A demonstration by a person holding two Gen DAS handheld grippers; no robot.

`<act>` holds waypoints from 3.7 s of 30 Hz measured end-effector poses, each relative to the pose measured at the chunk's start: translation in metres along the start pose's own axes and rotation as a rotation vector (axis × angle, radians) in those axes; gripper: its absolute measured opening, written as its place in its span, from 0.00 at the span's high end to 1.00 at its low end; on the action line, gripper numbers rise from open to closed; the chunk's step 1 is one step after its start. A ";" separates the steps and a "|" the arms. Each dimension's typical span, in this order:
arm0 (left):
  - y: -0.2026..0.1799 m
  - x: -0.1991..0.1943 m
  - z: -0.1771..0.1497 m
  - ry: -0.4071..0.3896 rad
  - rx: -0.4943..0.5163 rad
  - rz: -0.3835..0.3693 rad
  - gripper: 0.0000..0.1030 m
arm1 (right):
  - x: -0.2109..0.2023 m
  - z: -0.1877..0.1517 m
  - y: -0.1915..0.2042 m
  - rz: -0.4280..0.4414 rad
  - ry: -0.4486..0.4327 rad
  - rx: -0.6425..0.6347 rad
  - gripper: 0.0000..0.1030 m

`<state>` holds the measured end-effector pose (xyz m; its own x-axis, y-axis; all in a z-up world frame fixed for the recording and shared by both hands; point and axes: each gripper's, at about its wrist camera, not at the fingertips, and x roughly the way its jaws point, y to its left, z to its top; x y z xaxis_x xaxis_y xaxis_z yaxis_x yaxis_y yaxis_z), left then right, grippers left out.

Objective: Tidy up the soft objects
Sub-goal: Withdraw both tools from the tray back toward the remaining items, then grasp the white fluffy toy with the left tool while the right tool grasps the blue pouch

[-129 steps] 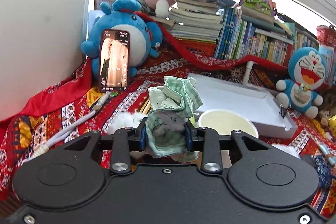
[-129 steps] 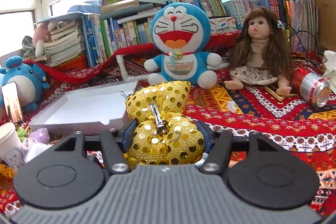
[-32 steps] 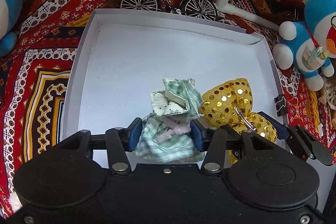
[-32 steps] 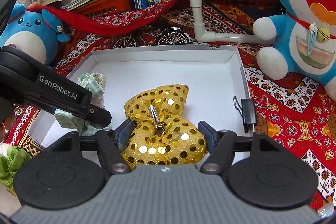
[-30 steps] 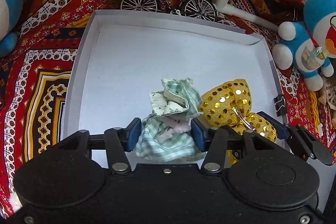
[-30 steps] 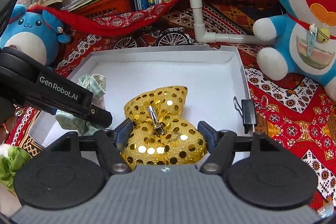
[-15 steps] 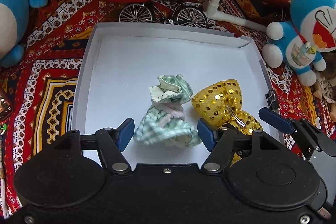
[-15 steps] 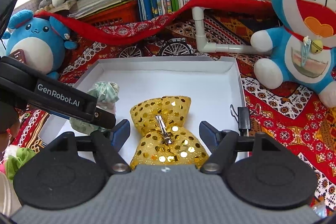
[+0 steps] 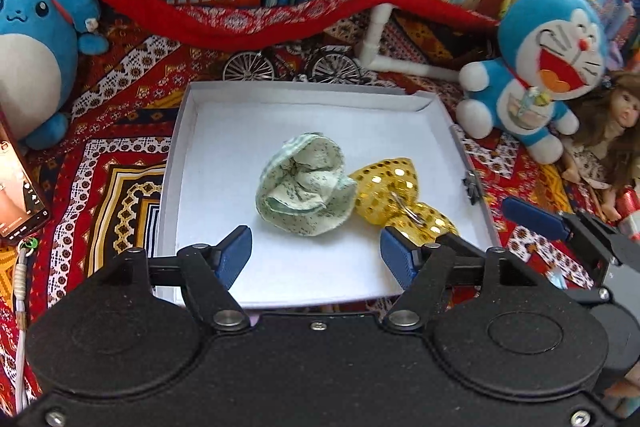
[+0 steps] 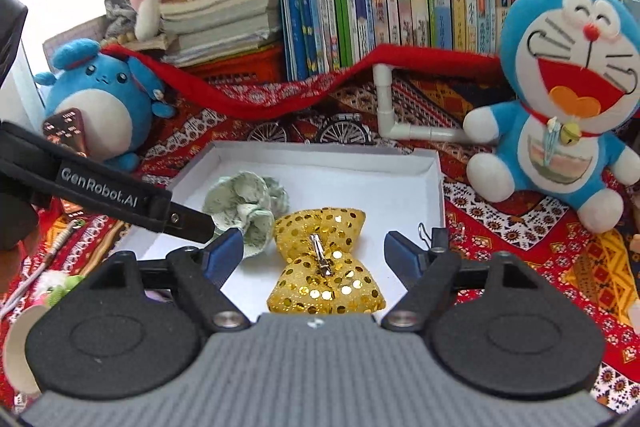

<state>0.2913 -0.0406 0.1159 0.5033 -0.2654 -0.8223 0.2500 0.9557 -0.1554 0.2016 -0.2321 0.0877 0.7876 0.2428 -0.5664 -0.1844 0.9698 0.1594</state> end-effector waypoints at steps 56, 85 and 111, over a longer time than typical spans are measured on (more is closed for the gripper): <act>0.028 -0.128 -0.239 -0.554 0.142 0.014 0.11 | -0.144 -0.131 0.012 0.024 -0.316 -0.185 0.00; 0.121 -0.092 -0.254 -0.521 -0.168 0.273 0.07 | -0.145 -0.172 -0.015 -0.106 -0.259 -0.101 0.00; 0.152 -0.060 -0.240 -0.483 -0.367 0.216 0.32 | -0.123 -0.190 -0.020 -0.168 -0.153 -0.046 0.21</act>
<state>0.1008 0.1510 0.0106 0.8476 -0.0080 -0.5306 -0.1549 0.9526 -0.2619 -0.0030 -0.2769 0.0005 0.8890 0.0748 -0.4518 -0.0667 0.9972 0.0338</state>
